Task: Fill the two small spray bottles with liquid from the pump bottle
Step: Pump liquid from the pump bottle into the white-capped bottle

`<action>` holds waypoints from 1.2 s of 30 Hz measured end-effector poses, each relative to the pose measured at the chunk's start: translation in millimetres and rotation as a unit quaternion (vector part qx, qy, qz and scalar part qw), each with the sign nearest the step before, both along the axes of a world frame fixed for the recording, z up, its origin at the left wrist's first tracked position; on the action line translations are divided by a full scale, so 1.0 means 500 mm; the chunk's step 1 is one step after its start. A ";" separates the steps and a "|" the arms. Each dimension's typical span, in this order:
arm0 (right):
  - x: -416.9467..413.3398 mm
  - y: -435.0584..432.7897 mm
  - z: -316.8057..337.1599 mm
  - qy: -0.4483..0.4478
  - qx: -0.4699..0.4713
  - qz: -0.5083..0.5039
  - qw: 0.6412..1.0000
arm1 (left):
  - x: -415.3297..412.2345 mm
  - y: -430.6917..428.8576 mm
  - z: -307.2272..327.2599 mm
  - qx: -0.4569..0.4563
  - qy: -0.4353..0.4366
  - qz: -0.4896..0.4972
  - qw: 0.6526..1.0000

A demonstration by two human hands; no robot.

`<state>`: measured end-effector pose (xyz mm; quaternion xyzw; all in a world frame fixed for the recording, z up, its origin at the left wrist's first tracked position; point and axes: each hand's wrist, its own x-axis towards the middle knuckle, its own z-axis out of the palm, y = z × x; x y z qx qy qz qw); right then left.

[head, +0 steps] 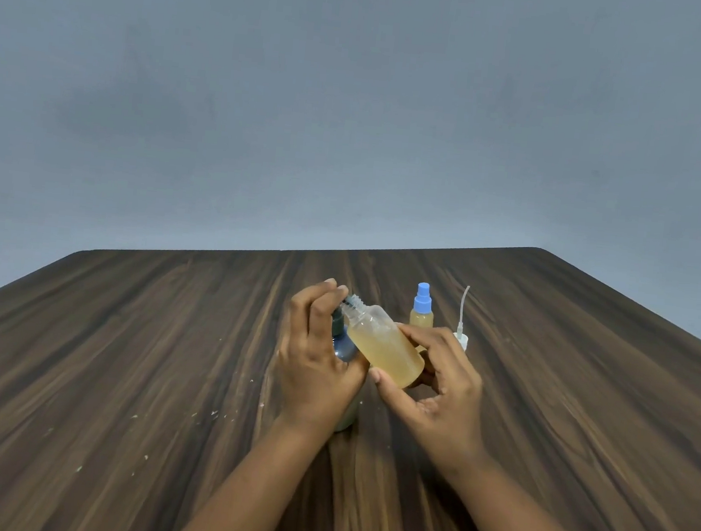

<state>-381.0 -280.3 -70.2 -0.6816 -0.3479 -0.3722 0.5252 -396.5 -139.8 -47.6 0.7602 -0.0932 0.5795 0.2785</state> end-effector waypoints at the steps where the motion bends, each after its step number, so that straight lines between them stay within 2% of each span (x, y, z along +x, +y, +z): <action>1: 0.000 0.000 0.000 0.000 -0.002 0.000 1.000 | 0.000 -0.001 0.000 -0.004 0.003 0.003 1.000; 20: -0.001 0.002 -0.002 -0.003 0.001 0.005 1.000 | -0.003 -0.002 -0.001 -0.013 0.009 0.009 1.000; 26: -0.002 0.001 0.000 0.000 0.007 0.006 1.000 | 0.000 -0.001 -0.004 0.022 0.004 0.023 0.999; 36: 0.002 0.002 -0.001 -0.005 0.002 0.000 1.000 | 0.000 -0.003 0.001 -0.014 0.006 0.009 1.000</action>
